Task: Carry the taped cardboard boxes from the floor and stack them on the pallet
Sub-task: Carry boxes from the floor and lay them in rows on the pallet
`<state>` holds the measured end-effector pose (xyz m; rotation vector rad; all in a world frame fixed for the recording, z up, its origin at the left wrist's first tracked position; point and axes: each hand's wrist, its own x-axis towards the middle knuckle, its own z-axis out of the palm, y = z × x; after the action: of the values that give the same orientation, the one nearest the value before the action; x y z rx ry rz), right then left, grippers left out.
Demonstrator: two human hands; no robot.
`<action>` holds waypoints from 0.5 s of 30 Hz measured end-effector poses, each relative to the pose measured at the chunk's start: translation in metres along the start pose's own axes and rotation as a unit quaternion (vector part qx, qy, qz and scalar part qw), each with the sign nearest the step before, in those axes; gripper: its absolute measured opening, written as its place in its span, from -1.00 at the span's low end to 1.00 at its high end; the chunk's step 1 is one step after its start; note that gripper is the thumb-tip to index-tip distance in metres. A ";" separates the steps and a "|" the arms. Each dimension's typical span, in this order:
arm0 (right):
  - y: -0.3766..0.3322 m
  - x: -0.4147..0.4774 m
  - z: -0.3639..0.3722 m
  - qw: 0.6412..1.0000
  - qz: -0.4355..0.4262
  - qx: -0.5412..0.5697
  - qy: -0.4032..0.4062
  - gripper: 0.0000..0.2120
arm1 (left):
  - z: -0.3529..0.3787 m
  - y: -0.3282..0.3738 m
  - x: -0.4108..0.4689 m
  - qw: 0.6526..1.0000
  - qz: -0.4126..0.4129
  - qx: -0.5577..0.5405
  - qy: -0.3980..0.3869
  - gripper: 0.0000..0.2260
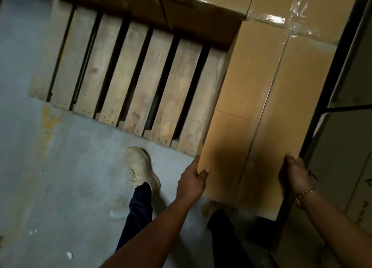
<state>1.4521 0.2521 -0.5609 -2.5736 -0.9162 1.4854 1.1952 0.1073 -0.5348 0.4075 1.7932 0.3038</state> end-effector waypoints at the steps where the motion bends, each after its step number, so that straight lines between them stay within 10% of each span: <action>1: 0.001 0.000 -0.001 1.000 0.008 0.004 0.001 -0.44 | -0.001 0.000 0.001 1.000 0.001 0.014 -0.005 -0.47; 15: -0.065 -0.109 -0.009 0.998 0.030 0.034 0.047 -0.43 | -0.149 0.052 -0.003 0.994 0.048 0.026 -0.093 -0.44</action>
<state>1.3880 0.2532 -0.4512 -2.6195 -0.7702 1.3692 1.0576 0.1540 -0.4722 0.5425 1.6046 0.2765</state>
